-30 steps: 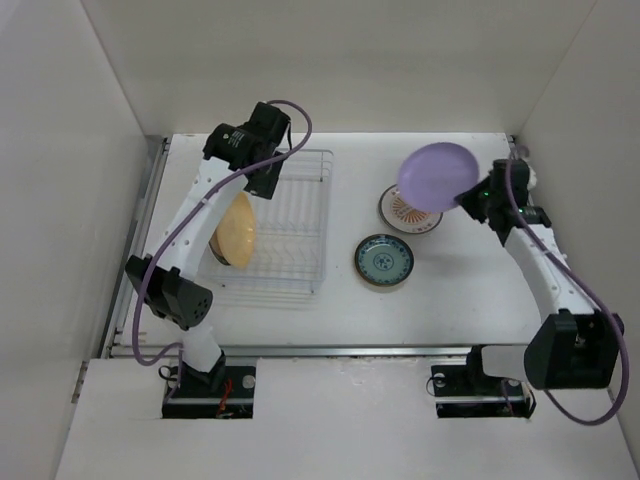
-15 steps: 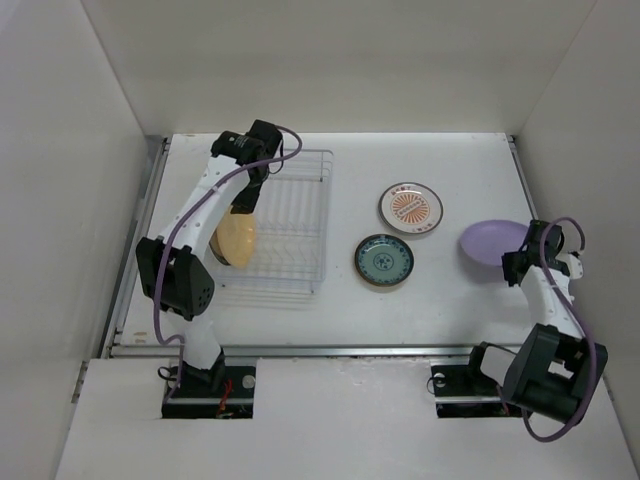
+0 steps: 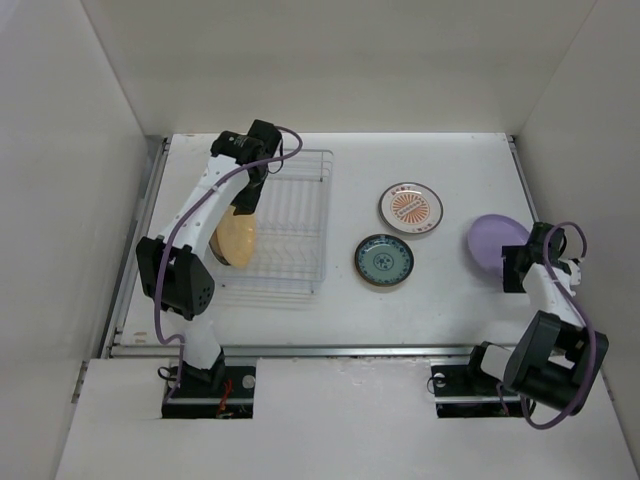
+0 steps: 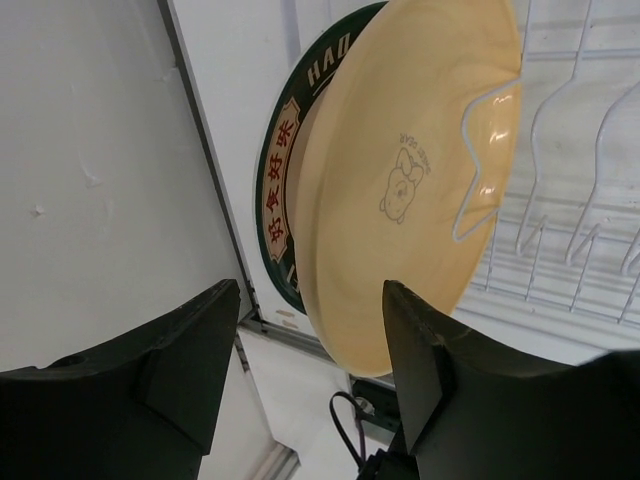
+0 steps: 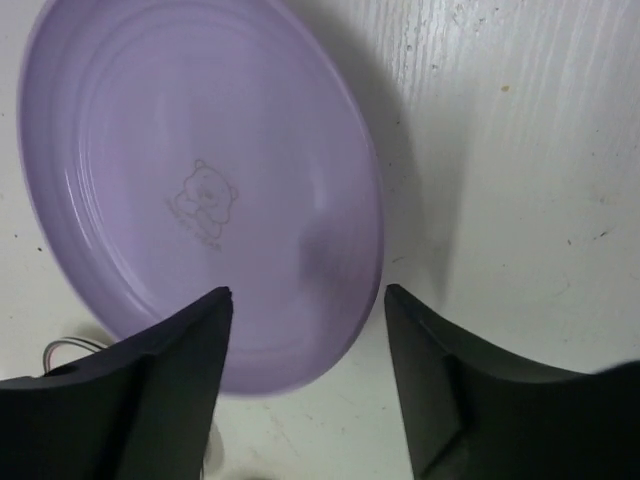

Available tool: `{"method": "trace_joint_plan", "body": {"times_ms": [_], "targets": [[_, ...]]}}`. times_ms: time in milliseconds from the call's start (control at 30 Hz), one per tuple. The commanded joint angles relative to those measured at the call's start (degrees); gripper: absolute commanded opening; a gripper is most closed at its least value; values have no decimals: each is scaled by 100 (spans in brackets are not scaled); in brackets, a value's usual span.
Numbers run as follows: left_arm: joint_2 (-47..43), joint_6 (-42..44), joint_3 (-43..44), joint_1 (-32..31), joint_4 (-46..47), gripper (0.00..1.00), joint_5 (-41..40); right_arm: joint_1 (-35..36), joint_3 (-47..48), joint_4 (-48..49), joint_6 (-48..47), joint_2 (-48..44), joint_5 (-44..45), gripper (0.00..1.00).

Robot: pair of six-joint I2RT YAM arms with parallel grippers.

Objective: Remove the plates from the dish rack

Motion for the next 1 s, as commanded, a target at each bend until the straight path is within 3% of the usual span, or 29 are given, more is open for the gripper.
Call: {"method": "trace_joint_plan", "body": {"times_ms": [0, 133, 167, 200, 367, 500, 700, 733, 967], "targets": [[-169, 69, -5, -19, 5, 57, -140, -43, 174, 119, 32, 46, -184, 71], [-221, 139, -110, -133, 5, 57, -1, -43, 122, 119, 32, -15, -237, 89], [-221, 140, -110, -133, 5, 57, 0, -43, 122, 58, 32, -68, -237, 99], [-221, 140, -171, -133, 5, 57, -78, -43, 122, 58, -20, -69, -237, 100], [15, 78, -373, -133, 5, 57, -456, -43, 375, -144, -144, -455, -290, 100], [139, -27, -435, 51, 5, 49, -396, -43, 674, -294, -442, -762, -176, 100], [200, -167, -155, 51, -91, 3, -395, 88, 1070, -118, -1303, -904, -369, 100], [122, -168, -50, 51, -91, 0, -343, 89, 1184, -118, -1374, -904, -421, 100], [60, -230, 1391, 51, -539, 0, -465, 300, 1650, -65, -1761, -904, -562, 100]]}}
